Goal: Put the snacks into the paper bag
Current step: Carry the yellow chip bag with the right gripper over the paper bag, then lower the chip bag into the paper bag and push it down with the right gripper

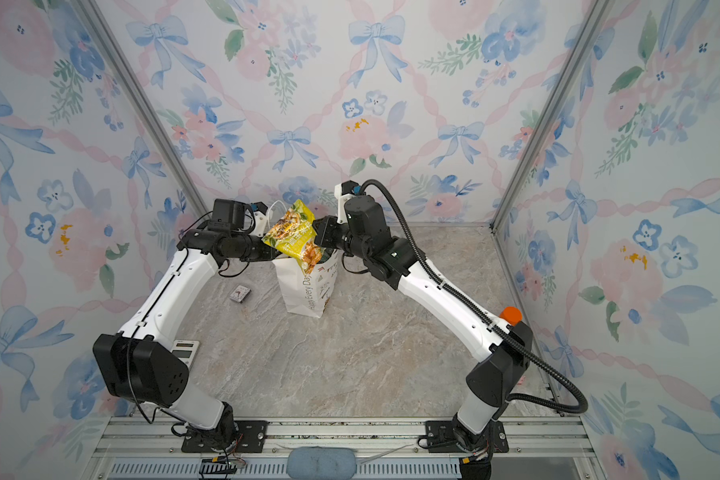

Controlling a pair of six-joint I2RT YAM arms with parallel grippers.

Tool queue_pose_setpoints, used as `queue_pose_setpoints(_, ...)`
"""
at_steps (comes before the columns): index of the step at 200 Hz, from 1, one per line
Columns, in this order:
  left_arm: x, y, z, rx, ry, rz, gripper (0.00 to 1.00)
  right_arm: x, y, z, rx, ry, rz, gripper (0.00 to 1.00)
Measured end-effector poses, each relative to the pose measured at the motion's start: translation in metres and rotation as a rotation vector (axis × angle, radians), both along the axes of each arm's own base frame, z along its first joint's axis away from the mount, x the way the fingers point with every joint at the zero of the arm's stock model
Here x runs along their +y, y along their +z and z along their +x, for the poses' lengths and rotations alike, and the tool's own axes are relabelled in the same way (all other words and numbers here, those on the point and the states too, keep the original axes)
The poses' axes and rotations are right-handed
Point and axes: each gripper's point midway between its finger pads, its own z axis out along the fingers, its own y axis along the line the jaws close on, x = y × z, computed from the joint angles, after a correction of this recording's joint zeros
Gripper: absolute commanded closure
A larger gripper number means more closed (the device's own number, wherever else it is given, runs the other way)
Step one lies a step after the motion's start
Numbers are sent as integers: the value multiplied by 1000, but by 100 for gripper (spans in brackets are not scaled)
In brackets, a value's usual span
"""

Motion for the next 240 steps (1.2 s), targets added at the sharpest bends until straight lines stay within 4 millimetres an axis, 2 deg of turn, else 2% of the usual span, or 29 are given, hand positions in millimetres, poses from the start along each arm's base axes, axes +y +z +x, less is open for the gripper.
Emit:
queue_pose_setpoints(51, 0, 0, 0, 0, 0, 0, 100, 8, -8, 38, -9, -82, -15, 100)
queue_pose_setpoints(97, 0, 0, 0, 0, 0, 0, 100, -6, -19, 66, -5, -158, -43, 100)
queue_pose_setpoints(115, 0, 0, 0, 0, -1, -1, 100, -14, -20, 73, -4, -187, -50, 100)
queue_pose_setpoints(145, 0, 0, 0, 0, -1, -1, 100, -17, -25, 80, -5, -215, -63, 100)
queue_pose_setpoints(200, 0, 0, 0, 1, -2, -3, 100, 0, -65, 87, 39, -219, -131, 100)
queue_pose_setpoints(210, 0, 0, 0, 1, -1, -3, 100, 5, -73, 85, 49, -213, -146, 89)
queue_pose_setpoints(227, 0, 0, 0, 1, -1, -3, 100, 14, -80, 79, 61, -197, -161, 54)
queue_pose_setpoints(240, 0, 0, 0, 1, -1, -4, 100, 18, -80, 74, 52, -185, -172, 44)
